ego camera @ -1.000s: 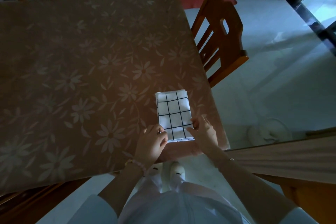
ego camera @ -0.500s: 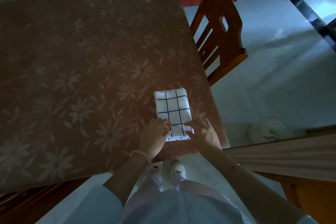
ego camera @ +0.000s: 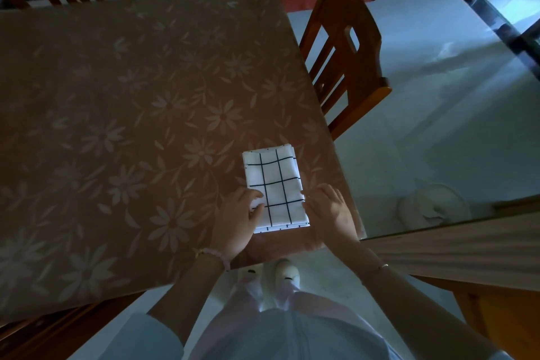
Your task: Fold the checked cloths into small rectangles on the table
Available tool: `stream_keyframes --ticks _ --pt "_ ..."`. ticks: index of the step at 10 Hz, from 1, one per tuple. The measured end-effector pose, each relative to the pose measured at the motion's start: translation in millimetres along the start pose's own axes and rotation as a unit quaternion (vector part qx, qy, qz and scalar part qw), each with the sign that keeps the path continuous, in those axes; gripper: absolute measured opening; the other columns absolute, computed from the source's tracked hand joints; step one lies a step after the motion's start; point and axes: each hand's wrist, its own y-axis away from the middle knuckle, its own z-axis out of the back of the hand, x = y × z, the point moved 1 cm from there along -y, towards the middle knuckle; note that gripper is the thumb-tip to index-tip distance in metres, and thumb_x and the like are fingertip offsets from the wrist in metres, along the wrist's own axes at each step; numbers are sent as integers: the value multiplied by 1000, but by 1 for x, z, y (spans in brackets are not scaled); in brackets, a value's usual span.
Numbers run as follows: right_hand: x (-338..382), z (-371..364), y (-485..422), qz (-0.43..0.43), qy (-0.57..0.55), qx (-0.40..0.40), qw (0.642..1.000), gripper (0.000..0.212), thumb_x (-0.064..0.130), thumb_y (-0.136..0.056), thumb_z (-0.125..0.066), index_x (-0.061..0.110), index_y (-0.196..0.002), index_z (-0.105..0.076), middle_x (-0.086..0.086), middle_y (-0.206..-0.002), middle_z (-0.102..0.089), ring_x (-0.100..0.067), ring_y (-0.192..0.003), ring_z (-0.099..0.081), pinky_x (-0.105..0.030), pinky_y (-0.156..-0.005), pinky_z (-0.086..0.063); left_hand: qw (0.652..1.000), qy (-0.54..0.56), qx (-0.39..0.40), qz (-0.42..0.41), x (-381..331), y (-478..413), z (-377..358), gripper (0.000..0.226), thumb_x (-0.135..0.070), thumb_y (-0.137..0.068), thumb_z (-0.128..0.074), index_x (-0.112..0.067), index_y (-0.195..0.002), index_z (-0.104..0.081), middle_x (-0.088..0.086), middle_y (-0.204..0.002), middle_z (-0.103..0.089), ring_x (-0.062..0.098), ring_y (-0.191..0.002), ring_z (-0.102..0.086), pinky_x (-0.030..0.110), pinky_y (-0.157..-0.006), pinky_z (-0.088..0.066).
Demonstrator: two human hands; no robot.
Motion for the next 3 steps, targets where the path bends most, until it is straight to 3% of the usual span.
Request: stream_keyframes --ticks 1,2,3 --pt "4 8 -4 -122 -76 33 989 13 9 -87 -61 12 -97 -67 -1 -89 -64 -16 -72 -57 -21 -60 -45 988 109 -29 102 -2 1 8 14 -17 -94 -53 -16 -104 -62 -7 -100 -60 9 -95 -57 15 -80 -42" --pt "8 12 -5 -172 -102 68 977 16 19 -91 -58 20 -104 -68 4 -80 -62 -11 -65 -54 -18 -56 -37 970 184 -31 154 -14 0 17 15 -18 -96 -49 -14 -100 -63 -3 -91 -67 7 -86 -62 13 -72 -43" --pt "15 12 -9 -199 -174 77 962 12 23 -93 -55 18 -98 -65 1 -81 -67 -15 -70 -62 -24 -61 -47 946 272 -38 171 -26 -4 24 19 -17 -97 -46 -12 -95 -64 0 -78 -67 0 -70 -62 13 -68 -44"
